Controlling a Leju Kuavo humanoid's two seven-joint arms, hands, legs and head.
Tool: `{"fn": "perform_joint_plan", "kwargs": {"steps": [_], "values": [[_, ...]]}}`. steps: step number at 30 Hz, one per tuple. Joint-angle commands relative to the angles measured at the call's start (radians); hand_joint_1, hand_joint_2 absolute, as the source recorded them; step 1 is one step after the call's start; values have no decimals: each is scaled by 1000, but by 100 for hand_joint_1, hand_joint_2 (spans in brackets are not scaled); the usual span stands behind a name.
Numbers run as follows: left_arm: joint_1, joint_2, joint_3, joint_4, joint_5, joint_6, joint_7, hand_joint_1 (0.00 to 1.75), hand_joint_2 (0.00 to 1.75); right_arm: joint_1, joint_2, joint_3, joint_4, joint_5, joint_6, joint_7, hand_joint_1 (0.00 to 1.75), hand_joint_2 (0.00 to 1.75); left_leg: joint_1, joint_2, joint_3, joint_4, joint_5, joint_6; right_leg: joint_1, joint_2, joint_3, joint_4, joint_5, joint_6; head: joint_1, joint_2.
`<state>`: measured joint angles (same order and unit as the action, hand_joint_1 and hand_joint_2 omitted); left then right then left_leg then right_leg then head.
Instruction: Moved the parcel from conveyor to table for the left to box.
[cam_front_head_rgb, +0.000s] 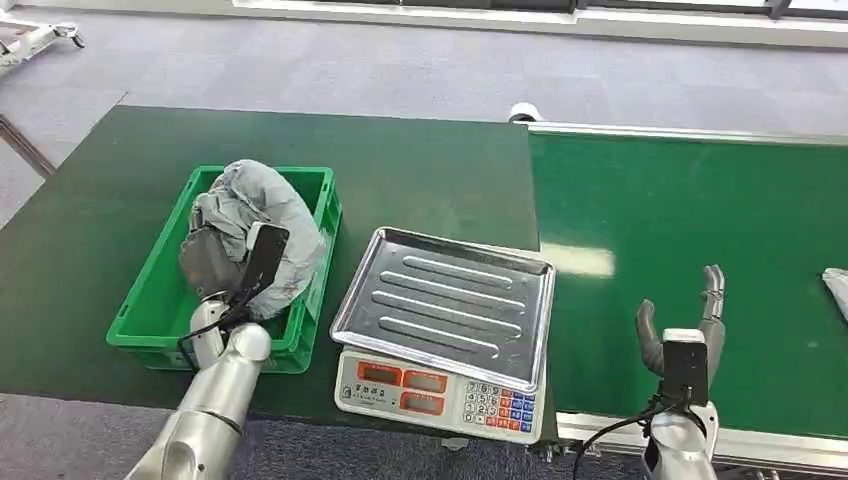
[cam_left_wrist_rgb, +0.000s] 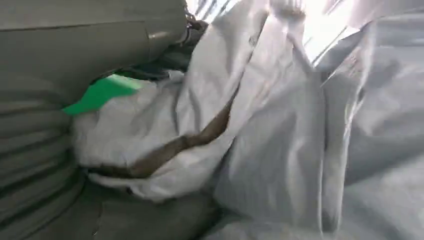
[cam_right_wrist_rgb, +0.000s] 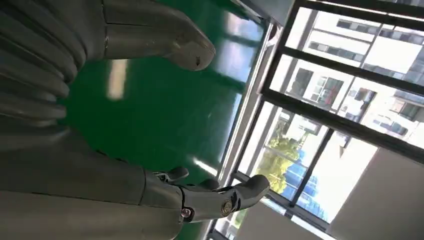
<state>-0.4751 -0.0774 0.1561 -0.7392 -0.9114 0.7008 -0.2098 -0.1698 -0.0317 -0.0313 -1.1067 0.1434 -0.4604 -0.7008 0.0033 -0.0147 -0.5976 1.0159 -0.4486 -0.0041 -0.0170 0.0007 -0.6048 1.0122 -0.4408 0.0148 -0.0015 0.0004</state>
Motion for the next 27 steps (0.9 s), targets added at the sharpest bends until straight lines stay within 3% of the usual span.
{"fn": "perform_joint_plan", "kwargs": {"steps": [1, 5, 12, 14, 17, 18, 20, 21, 27], "values": [[-65, -1, 407, -38, -423, -3, 43, 0, 175, -61, 13, -18, 90, -11, 3, 3, 0, 175, 2, 7, -2, -1, 1, -1, 2, 5, -3, -2, 3, -2, 0, 0], [-46, -43, 562, -200, -481, -3, -45, 0, 175, -54, 11, -22, 83, -11, 3, 3, 0, 175, 2, 4, -2, 0, 1, -2, 2, 3, -3, -1, 2, -2, 0, 0], [-46, -43, 562, -200, -481, -3, -45, 0, 175, -54, 11, -22, 83, -11, 3, 3, 0, 175, 1, 6, -2, -1, 0, -2, 2, 6, -5, -2, 2, -3, 0, 0], [-40, -84, 653, -316, -504, -3, -130, 0, 175, -48, 8, -23, 79, -10, 1, 3, 0, 175, 1, 4, -4, 0, 0, -2, 1, 5, -6, -1, 1, -2, 0, 0], [-98, -156, 882, -437, -424, -3, -421, 0, 175, -46, 4, -21, 79, -14, -4, 3, 0, 175, 2, 6, -5, 0, -1, -2, 2, 7, -7, -2, 2, -3, 0, 0], [-117, -171, 912, -465, -376, -3, -488, 0, 175, -44, 3, -20, 77, -15, -7, 3, 0, 175, 2, 7, -4, -1, -2, -2, 3, 7, -6, -3, 2, -3, 0, 0], [-83, -182, 831, -573, -273, -3, -488, 0, 175, -42, 4, -19, 75, -19, -13, 3, 0, 175, 2, 6, -6, 0, -1, -2, 2, 6, -8, -2, 2, -2, 0, 0], [-72, -186, 807, -611, -248, -3, -488, 0, 0, -42, 4, -18, 74, -20, -14, 3, 0, 175, 2, 6, -6, 1, -2, -2, 2, 6, -9, -1, 1, -3, 0, 0], [-5, -246, 604, -805, 15, -3, -488, 0, 0, -53, -1, -14, 83, -27, -25, 3, 0, 175, 1, 4, -8, 1, -1, -2, 1, 4, -10, 0, 1, -2, 0, 0]]}}
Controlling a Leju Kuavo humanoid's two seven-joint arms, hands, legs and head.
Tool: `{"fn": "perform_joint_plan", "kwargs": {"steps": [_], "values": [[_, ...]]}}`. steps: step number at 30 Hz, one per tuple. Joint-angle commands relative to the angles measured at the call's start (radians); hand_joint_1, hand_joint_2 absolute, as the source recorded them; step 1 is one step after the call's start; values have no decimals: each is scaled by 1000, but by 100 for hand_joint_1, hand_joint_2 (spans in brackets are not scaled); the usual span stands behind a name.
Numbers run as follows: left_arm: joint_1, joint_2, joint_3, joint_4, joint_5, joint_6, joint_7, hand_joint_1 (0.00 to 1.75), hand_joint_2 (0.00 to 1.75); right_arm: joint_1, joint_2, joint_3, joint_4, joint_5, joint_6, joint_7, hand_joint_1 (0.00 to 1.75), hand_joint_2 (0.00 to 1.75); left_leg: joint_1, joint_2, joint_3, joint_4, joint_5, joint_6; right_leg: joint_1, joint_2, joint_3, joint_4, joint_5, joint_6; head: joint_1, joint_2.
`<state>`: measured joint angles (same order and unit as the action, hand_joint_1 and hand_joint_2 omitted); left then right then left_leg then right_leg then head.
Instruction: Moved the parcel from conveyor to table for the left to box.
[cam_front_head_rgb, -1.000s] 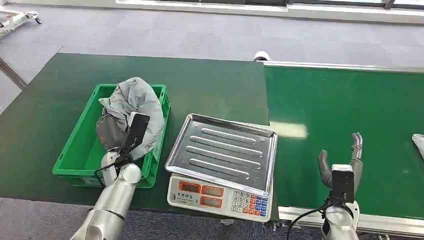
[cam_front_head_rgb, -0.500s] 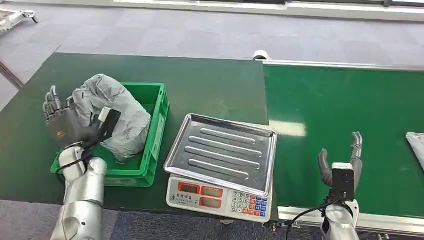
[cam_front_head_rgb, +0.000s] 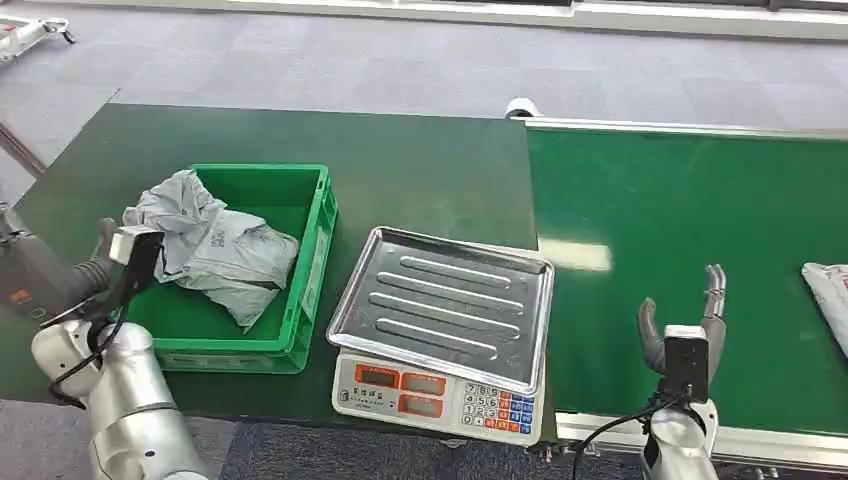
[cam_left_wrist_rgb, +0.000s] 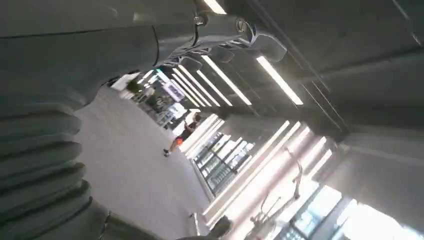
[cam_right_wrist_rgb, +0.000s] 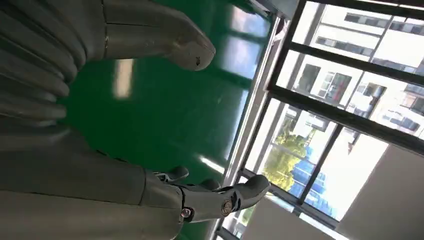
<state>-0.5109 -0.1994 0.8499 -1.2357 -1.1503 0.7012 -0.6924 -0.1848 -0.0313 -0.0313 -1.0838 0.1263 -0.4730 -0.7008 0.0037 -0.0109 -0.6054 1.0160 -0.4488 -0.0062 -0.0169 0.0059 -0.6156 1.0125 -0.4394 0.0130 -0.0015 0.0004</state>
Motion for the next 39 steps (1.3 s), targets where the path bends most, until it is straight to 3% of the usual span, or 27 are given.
{"fn": "perform_joint_plan", "kwargs": {"steps": [1, 4, 7, 8, 10, 13, 16, 18, 21, 28, 34, 39], "values": [[35, -137, -107, -320, 247, -3, -6, 0, 0, -38, -2, -14, 60, -11, -15, 3, 0, 175, 1, 0, 1, 0, -1, 0, 2, -2, 2, -1, -1, -1, 0, 0], [51, -150, -159, -338, 314, -3, -6, 0, 0, -38, -3, -10, 58, -15, -18, 3, 0, 175, 1, -1, 0, 0, -1, 0, 2, -3, 2, -2, 0, 0, 0, 0], [120, -114, -357, -307, 552, -3, -6, 0, 0, -39, -4, -9, 55, -20, -21, 3, 0, 175, 1, -1, 0, 0, -1, 1, 1, -2, 1, -1, 0, 0, 0, 0], [169, -49, -554, -253, 744, -3, -6, 0, 175, -36, -6, -12, 48, -22, -23, 3, 0, 175, 1, -2, 1, -1, 0, 1, 1, -3, 3, -2, 0, -1, 0, 0], [206, 34, -764, -212, 1066, -350, -6, 0, 175, -32, -13, -11, 35, -28, -12, 3, 0, 175, 0, -4, 0, -1, 0, 1, 1, -5, 2, -2, 0, -1, 0, 0], [226, 34, -845, -226, 1086, -434, -6, 0, 175, -41, -14, -7, 43, -26, -6, 3, 0, 175, 0, -5, 0, 0, 1, 1, 0, -6, 1, -1, -1, 0, 0, 0], [235, 63, -962, -137, 1201, -770, -6, 0, 175, -73, -6, 4, 63, -23, 15, 3, 0, 175, 0, -4, 0, -1, 0, 1, 1, -6, 3, -2, 0, 0, 0, 0], [231, 52, -994, -97, 1182, -794, -6, 0, 175, -78, -1, 6, 64, -20, 12, 3, 0, 175, -1, 0, 2, -2, 0, 1, -1, -3, 3, -3, 0, 0, 0, 0], [169, 28, -1048, 118, 1200, -970, -6, 0, 175, -71, 2, 22, 22, -17, 29, 3, 0, 175, -1, -3, 4, -4, 1, 1, -1, -6, 6, -5, 1, 0, 0, 0], [133, 18, -1159, 255, 1075, -761, -6, 0, 175, -77, -9, 112, 30, 12, 19, 3, 0, 175, -1, -1, 3, -2, -1, 1, 0, -3, 5, -3, 0, 0, 0, 0], [133, 9, -1130, 291, 1143, -899, -6, 0, 175, -79, -11, 119, 15, -9, 125, 3, 0, 175, -1, 1, 2, 0, -1, 1, 0, -1, 2, -2, 1, 0, 0, 0], [126, 0, -1128, 352, 1115, -871, -6, 0, 175, -73, -9, 88, 36, -12, 144, 3, 0, 175, -1, 0, 3, -2, -1, 1, 0, -2, 4, -3, 1, 0, 0, 0]]}}
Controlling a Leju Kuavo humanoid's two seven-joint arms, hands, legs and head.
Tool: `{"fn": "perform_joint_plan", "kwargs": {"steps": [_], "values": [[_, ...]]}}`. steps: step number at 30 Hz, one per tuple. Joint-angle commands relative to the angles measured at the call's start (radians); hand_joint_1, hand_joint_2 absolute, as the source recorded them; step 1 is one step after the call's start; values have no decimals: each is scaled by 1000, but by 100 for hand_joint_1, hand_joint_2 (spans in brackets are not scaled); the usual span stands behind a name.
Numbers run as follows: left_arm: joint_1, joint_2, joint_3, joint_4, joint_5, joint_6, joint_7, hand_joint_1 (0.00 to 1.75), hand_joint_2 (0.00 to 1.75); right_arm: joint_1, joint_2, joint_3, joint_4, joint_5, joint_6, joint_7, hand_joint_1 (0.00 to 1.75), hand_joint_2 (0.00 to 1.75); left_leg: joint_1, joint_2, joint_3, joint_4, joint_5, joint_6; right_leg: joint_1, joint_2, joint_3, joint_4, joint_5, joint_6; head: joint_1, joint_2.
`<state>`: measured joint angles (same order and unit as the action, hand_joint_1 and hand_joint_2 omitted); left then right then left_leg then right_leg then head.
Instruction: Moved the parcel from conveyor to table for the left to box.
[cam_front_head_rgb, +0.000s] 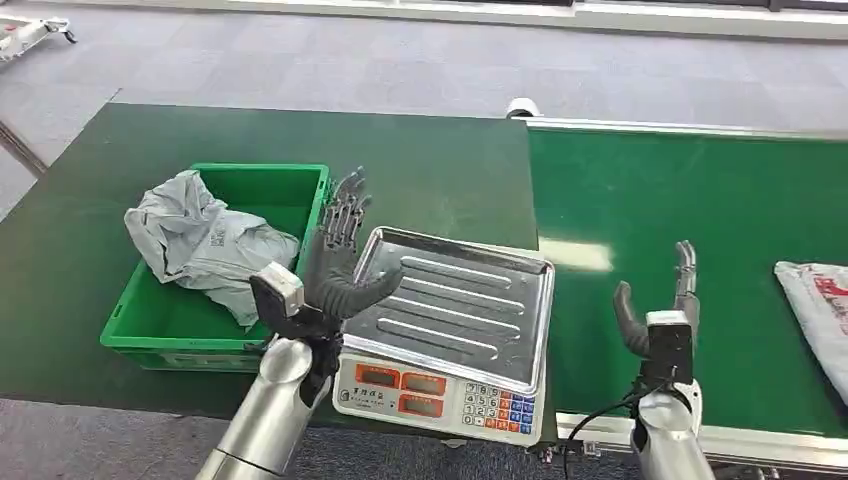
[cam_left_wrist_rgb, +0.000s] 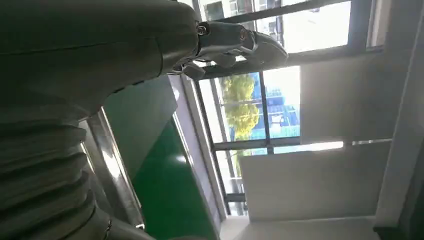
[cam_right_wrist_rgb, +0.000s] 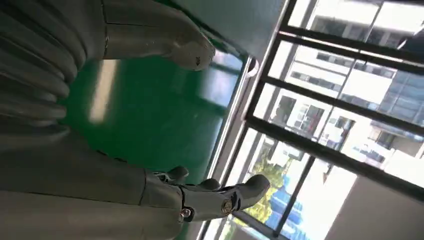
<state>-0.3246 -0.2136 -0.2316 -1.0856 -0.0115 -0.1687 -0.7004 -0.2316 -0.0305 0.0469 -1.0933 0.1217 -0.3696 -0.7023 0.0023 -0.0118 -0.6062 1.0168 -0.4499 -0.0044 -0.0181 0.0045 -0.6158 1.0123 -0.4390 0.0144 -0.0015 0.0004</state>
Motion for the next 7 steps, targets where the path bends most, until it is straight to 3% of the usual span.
{"fn": "perform_joint_plan", "kwargs": {"steps": [1, 7], "values": [[-61, 18, -64, 195, -48, 32, 2, 0, 175, -38, -6, 6, 59, -4, 47, 4, 0, 175, 0, 0, 3, -1, 0, 0, 1, -1, 3, -2, 0, -1, 0, 0], [-53, 34, -112, 188, -68, 99, 2, 0, 175, -50, 5, 6, 87, 12, 47, 4, 0, 175, 0, 0, 2, -1, 0, -1, 1, -1, 3, -1, 0, -1, 0, 0]]}}
